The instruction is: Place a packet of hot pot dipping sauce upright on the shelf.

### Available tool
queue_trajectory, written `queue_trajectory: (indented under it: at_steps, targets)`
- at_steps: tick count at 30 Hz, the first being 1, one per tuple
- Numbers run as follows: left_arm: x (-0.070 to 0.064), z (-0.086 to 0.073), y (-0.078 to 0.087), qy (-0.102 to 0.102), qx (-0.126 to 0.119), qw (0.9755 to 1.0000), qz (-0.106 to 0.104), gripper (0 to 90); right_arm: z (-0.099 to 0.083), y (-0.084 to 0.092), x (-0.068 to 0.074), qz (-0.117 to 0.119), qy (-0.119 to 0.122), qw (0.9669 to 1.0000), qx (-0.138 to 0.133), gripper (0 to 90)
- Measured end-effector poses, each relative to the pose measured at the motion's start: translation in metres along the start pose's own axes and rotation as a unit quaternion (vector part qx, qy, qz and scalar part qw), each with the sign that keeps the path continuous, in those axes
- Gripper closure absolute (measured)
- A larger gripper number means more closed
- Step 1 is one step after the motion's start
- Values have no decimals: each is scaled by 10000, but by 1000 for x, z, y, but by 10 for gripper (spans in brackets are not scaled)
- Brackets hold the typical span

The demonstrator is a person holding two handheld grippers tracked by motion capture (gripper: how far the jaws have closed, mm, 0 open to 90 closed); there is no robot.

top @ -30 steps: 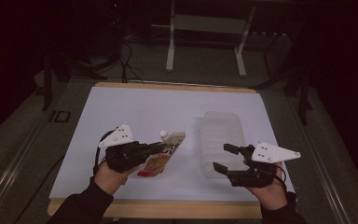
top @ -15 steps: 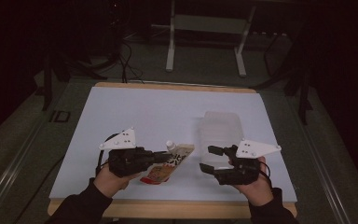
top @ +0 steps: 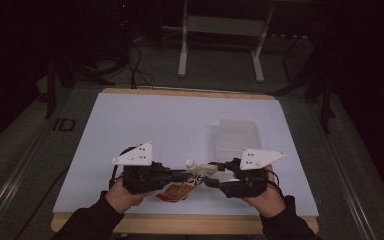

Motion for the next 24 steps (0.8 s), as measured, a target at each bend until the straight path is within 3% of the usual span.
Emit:
queue_trajectory:
  at_steps: [3, 5, 9, 18, 24]
  targets:
    - [1, -1, -1, 16, 5, 10000, 3, 900, 0, -1, 1, 32, 48, 10000, 24, 603]
    - [3, -2, -2, 17, 27, 10000, 42, 900, -2, 0, 1, 128, 146, 9997, 134, 714]
    - [6, -3, -2, 82, 18, 9999, 69, 899, -3, 1, 5, 393, 228, 9988, 205, 832]
    - [7, -3, -2, 117, -12, 9999, -27, 897, 1, 3, 9, 666, 455, 9960, 389, 878]
    - [5, 2, -1, 77, -102, 9999, -60, 896, 14, 9, 5, 742, 690, 9932, 568, 883]
Point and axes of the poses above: each handheld gripper's, and its own axes: y roughly backward along the jaws, z roughly out of its top, x roughly to its left, the point moved 9 cm from there along -y, roughly forward along the jaws, and after that the axes turned 8 degrees about y, right-handed, at the moved point
